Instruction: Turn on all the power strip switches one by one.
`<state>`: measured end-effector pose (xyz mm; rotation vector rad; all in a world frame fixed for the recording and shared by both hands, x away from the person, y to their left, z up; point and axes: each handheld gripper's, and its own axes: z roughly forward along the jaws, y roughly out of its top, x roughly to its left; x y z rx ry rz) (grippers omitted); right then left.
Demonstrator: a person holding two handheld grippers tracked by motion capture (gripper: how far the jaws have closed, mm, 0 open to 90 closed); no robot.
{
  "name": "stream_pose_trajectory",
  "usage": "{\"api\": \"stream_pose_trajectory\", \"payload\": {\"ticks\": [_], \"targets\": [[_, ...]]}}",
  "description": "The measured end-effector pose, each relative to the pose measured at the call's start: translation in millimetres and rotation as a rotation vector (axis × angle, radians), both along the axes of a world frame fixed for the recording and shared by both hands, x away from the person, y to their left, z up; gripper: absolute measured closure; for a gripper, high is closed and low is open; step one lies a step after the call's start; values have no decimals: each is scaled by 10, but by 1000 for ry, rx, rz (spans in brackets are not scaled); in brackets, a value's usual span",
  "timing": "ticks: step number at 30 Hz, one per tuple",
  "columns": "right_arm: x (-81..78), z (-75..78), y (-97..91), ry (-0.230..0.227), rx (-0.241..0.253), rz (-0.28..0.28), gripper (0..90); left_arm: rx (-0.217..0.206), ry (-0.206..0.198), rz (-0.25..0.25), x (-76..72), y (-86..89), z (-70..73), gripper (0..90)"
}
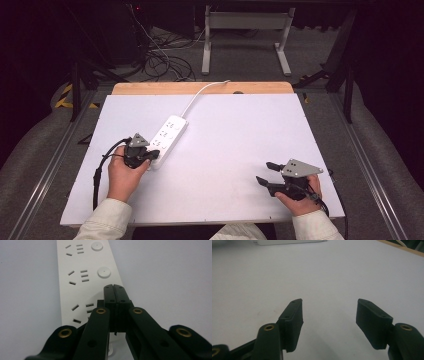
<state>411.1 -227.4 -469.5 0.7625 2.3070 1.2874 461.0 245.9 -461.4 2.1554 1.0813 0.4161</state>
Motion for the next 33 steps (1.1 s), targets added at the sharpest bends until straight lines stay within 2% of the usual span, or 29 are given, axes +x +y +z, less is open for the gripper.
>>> {"api": "stream_pose_trajectory", "payload": {"ticks": [6,7,8,9,10,11,13,14,15,16,21,24,30,32,33], "targets": [[-5,2,5,-2,-2,0,391,-18,-5,-3,2,25,-24,900],[-8,3,6,0,2,0,390,-15,-9,-1,-1,18,-21,900],[-8,3,6,0,3,0,390,9,-21,2,-2,14,-10,899],[-10,3,7,-1,1,-1,390,9,-21,2,-2,14,-10,899],[-10,2,7,-1,1,-1,390,-14,-35,-8,-11,-7,-6,899],[-11,3,7,-2,1,-2,390,-37,-37,-9,-12,-3,10,899],[-10,5,4,-4,1,-3,390,-67,-75,-2,-37,2,93,898],[-10,5,2,-5,0,-4,390,-60,-99,-2,-47,9,152,898],[-8,2,1,-3,2,-5,390,-60,-99,-2,-47,9,152,898],[-3,0,-1,-2,0,-5,390,-60,-112,-1,-75,4,230,898],[2,-9,2,3,-1,-6,390,-49,-97,-9,-79,-16,234,898],[0,-5,-3,-1,0,-7,390,-40,-106,-11,-85,-16,247,898],[1,-9,2,2,-2,-5,390,-62,-94,-13,-49,-22,256,898],[0,-9,3,3,-2,-5,390,-31,-112,-12,26,-37,249,898],[-1,-10,5,3,-3,-5,390,-29,-109,-13,47,-44,241,898]]}}
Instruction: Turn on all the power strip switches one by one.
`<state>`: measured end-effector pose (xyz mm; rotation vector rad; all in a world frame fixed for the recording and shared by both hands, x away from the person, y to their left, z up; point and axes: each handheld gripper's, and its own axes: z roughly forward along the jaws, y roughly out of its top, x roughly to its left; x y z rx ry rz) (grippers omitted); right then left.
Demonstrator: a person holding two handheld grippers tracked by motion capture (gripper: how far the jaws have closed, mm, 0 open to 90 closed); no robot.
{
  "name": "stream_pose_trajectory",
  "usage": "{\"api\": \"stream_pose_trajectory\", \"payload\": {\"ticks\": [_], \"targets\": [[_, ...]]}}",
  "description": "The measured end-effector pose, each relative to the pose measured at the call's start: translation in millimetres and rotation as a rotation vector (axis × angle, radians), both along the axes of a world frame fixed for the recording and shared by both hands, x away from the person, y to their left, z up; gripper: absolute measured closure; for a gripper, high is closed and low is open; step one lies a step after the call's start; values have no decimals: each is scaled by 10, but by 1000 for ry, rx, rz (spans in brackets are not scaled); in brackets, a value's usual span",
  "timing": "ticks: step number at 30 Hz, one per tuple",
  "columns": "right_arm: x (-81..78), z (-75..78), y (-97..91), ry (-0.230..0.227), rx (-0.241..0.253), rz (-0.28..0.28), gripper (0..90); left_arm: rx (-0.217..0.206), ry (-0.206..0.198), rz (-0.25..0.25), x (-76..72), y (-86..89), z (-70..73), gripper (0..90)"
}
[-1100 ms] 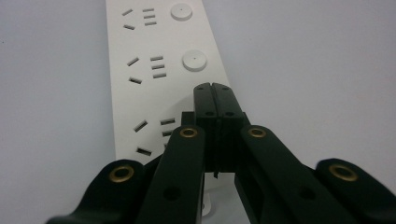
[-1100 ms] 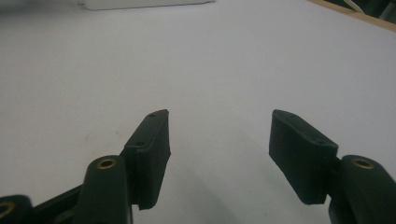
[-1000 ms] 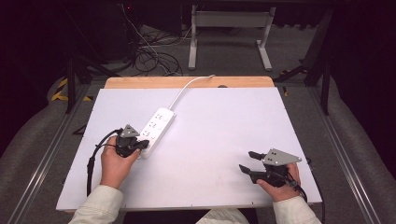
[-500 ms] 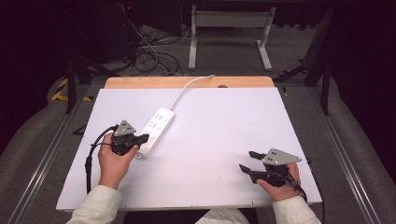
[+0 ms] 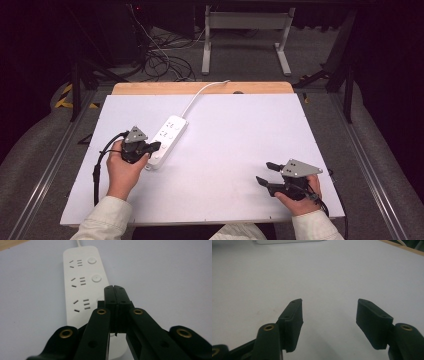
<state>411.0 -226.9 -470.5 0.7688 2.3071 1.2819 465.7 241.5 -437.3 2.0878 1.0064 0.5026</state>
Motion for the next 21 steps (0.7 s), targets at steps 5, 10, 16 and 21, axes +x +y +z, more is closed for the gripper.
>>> {"api": "stream_pose_trajectory", "payload": {"ticks": [5,10,16,21], "targets": [[3,-4,0,2,-1,2,390,-5,16,10,121,-11,-29,898],[3,-4,-6,1,-2,4,390,-15,44,6,206,-39,-71,898],[4,-6,-6,3,-4,5,388,-29,65,8,291,-56,-133,898],[7,-8,-6,2,-4,5,386,-27,89,8,320,-68,-189,898]]}}
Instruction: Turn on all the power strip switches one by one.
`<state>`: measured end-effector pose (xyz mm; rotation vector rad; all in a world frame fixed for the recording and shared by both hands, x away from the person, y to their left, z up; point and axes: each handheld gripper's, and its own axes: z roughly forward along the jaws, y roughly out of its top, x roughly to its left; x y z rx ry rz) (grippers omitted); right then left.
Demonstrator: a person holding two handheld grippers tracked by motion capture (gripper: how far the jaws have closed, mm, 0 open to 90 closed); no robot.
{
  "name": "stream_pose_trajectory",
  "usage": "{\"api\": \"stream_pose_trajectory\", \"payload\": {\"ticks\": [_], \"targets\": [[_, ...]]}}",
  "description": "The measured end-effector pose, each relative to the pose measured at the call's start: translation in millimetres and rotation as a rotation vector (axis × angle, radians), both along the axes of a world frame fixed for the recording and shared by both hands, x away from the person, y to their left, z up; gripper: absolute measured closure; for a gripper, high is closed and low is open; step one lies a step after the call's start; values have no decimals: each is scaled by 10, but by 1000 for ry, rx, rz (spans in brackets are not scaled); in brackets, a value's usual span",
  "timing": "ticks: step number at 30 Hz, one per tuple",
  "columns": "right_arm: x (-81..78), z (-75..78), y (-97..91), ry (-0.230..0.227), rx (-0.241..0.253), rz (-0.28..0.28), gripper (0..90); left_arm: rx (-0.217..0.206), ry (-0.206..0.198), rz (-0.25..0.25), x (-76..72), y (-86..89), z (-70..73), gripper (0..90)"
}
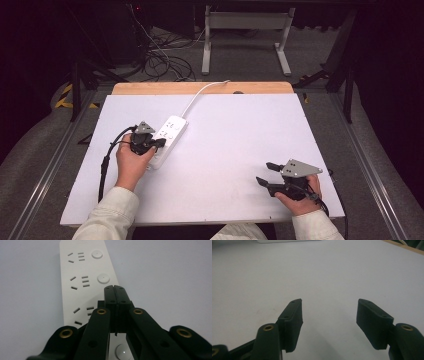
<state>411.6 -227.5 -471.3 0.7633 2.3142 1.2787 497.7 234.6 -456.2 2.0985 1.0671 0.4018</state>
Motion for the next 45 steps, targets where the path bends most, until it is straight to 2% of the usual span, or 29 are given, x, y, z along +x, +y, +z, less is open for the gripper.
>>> {"api": "stream_pose_trajectory", "payload": {"ticks": [11,17,28,30,32,38,40,44,45], "targets": [[-1,-1,1,0,-1,1,384,36,-10,-7,4,-12,-28,898],[-2,0,1,-1,-3,2,384,26,-2,-6,3,-16,-35,899],[-5,-1,6,-1,-1,3,383,37,-3,-2,-2,-23,-46,899],[-6,-1,6,0,-3,2,383,19,4,-1,7,-29,-54,899],[-5,-2,6,0,-4,2,383,25,3,1,10,-32,-50,899],[-7,-2,5,0,-3,5,383,6,25,7,24,-20,-52,899],[-6,-2,1,-1,-4,4,382,28,12,11,11,-44,-48,899],[-8,-1,1,-2,-4,5,382,37,10,11,-5,-66,-50,900],[-8,-1,3,-1,-4,6,382,53,4,15,-8,-68,-43,900]]}}
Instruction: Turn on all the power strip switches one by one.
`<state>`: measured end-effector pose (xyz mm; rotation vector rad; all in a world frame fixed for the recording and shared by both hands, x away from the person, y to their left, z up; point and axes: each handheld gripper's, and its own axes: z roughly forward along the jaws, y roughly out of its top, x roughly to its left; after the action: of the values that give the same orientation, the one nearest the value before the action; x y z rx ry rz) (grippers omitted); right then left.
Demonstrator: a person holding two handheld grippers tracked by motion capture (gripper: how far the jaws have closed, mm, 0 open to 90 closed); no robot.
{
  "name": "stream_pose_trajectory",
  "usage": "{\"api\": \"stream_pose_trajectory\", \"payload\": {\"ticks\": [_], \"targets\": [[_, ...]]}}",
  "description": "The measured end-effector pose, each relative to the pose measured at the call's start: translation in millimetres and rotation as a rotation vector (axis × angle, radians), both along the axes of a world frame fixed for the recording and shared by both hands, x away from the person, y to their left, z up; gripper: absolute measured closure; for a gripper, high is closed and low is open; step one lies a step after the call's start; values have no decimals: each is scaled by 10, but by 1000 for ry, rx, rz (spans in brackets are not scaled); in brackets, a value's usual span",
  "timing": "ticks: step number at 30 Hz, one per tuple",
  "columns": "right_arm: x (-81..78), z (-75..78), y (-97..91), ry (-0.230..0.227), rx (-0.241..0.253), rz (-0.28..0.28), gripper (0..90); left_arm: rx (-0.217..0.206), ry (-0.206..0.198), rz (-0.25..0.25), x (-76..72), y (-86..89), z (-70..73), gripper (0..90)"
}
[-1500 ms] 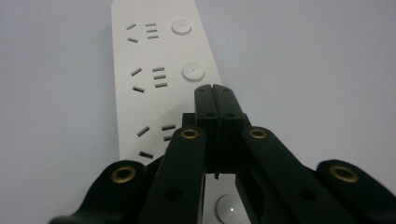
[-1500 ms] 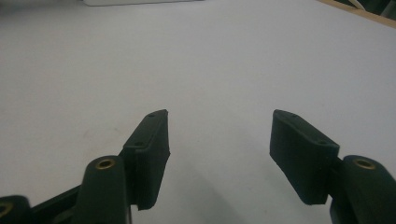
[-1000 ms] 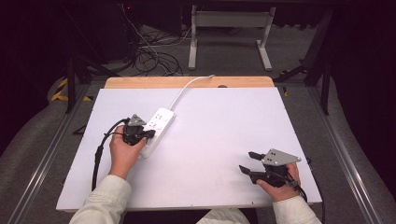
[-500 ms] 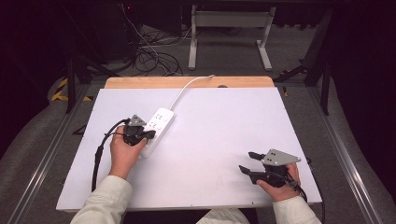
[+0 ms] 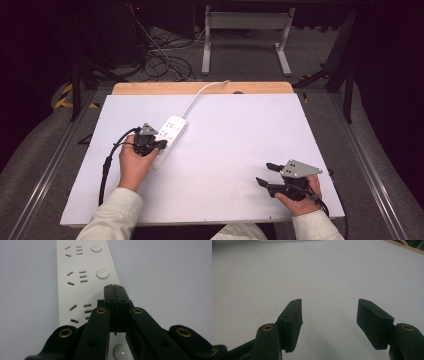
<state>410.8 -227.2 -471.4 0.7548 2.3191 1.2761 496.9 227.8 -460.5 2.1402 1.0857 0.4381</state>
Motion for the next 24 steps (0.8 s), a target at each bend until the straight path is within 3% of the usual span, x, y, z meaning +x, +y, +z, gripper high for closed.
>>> {"api": "stream_pose_trajectory", "payload": {"ticks": [15,20,21,22,23,24], "targets": [[-6,-9,20,7,-5,8,379,24,-3,1,-12,-33,-10,900],[-6,-11,19,6,-8,8,378,-29,35,7,20,-14,37,899],[-2,-12,17,8,-6,7,378,-33,24,3,25,-16,68,899],[3,-15,16,11,-5,6,378,-35,-12,-7,27,-11,115,899],[3,-15,16,11,-5,6,378,-35,-12,-7,27,-11,115,899],[14,-27,20,17,-10,4,378,-72,-38,-17,18,-28,231,899]]}}
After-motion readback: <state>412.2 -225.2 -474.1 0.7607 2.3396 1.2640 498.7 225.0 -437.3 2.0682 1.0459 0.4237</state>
